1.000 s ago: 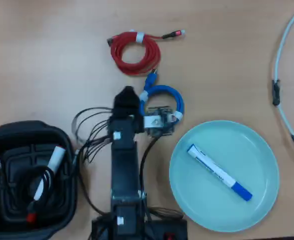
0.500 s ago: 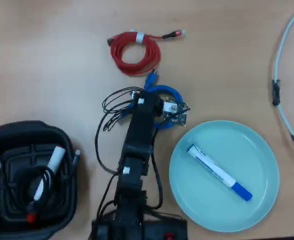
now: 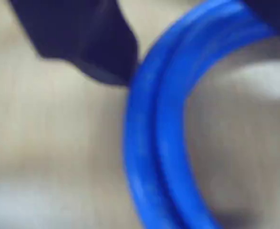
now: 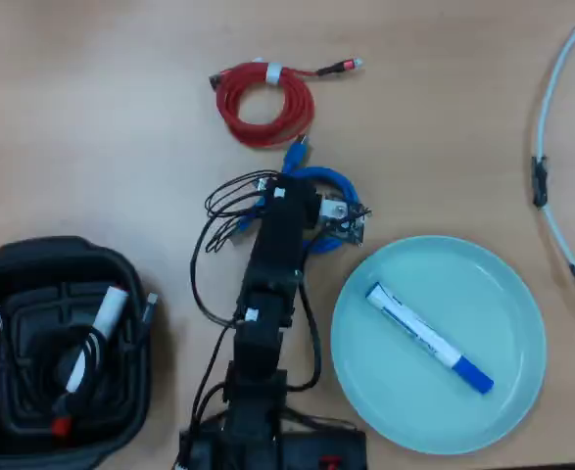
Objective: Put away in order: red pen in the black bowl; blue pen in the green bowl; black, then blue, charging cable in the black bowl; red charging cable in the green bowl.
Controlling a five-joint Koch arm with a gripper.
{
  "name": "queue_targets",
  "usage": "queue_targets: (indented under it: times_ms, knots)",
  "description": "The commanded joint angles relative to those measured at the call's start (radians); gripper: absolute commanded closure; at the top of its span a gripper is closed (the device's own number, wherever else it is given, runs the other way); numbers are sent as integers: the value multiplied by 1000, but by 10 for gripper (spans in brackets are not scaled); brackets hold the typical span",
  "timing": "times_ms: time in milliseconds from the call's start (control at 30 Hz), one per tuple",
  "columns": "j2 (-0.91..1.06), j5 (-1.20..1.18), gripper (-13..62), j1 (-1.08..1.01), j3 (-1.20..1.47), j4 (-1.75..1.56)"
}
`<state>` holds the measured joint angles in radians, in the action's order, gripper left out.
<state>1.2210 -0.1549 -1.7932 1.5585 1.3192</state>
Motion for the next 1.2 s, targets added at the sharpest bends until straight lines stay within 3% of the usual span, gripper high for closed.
queue_targets:
  times_ms: [0,233,367,467,767,1167]
  knots:
    - [3,-15,65,-8,-43,-5]
    - [2,-15,341,-8,-41,-2]
    - [-3,-15,580,-8,-41,-3]
    - [-3,-15,552,-8,-41,-3]
    - [21,-77,559,6,-48,80]
    - [476,-144,559,132,-58,150]
